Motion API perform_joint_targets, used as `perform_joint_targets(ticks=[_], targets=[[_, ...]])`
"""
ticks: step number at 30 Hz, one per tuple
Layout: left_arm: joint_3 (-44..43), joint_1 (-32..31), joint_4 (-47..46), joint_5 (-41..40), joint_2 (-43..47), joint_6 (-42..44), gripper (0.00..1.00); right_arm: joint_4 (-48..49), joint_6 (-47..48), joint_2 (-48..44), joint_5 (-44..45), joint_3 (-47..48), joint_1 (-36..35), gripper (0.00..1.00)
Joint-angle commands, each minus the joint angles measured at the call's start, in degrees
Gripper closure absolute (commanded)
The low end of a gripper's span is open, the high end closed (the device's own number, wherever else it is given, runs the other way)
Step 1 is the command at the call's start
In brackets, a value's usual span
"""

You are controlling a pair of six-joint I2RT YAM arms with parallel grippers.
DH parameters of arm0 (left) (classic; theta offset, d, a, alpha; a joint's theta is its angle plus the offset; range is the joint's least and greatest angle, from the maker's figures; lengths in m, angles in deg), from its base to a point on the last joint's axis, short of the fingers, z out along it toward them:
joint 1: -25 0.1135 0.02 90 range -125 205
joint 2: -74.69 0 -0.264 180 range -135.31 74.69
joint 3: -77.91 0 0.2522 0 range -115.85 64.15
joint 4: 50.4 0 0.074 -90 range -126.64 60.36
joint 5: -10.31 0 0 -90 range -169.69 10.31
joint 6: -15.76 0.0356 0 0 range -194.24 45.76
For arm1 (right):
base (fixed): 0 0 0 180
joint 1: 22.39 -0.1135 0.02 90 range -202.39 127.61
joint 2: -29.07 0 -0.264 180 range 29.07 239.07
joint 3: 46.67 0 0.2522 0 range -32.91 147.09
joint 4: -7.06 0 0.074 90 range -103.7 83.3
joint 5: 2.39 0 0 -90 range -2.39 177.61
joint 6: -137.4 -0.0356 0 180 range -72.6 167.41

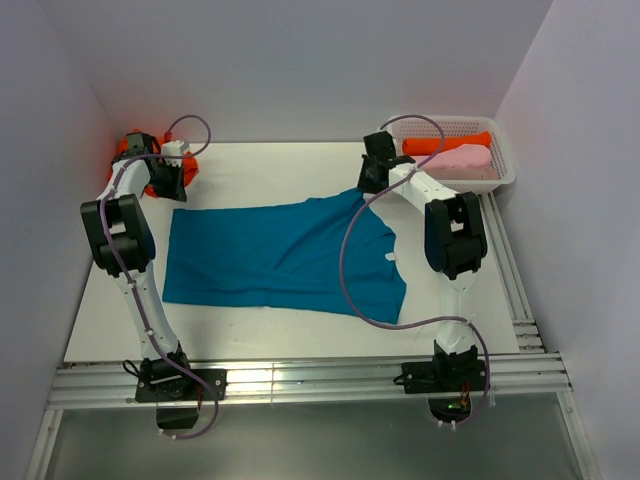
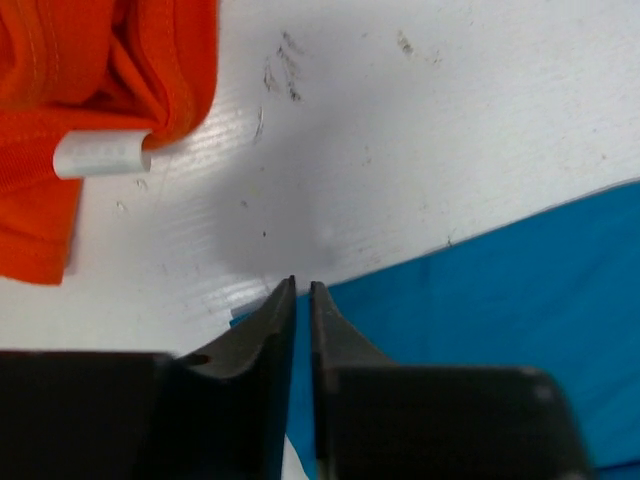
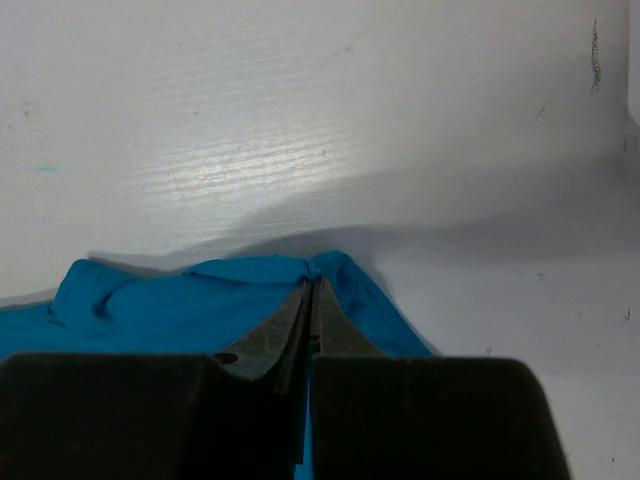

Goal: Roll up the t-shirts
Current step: Fold the tshirt

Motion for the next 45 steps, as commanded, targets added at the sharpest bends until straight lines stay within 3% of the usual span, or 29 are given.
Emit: perform_joint_targets(ticks=[1, 2, 7, 13, 21, 27, 30, 37, 45], targets=[[-2.4, -0.2, 3.1, -2.9, 0.3, 0.6, 0.81, 1.4, -0.8, -2.6, 1.9, -0.4, 0.2, 1.0], [-2.1, -0.1, 3.0, -3.6, 0.3, 0.3, 0.72, 1.5, -0.8, -2.6, 1.9, -0.5, 0.2, 1.0], [1.4, 0.7, -0.1, -6.5, 2.5, -1.6, 0.56, 1.8, -0.9, -1.7, 1.3, 0.1, 0.2, 1.0], [2.2, 1.1, 0.0, -9.8, 3.2, -1.6, 0.51, 2.3, -0.8, -1.5, 1.2, -0.5, 0.3, 1.0], [4.3, 1.9, 1.8, -8.2, 4.2, -0.6, 0.5, 2.3, -1.1, -1.1, 0.7, -0.5, 0.5, 1.0], [2.8, 1.9, 4.4, -5.7, 2.2, -0.3, 0.55, 1.8, -1.1, -0.9, 0.7, 0.3, 0.5, 1.0], [1.1, 1.9, 5.9, -4.1, 1.1, -0.1, 0.63, 1.5, -0.9, -0.7, 0.8, 0.6, 0.5, 1.0], [-3.4, 1.8, 7.3, -0.6, -1.9, -0.3, 1.0, 0.3, -0.7, -0.3, 1.7, 2.2, 1.0, 1.0], [-1.5, 1.9, 0.5, 1.3, 1.8, -0.7, 1.0, -2.0, -0.5, 1.2, 2.8, 6.3, 1.9, 1.0]])
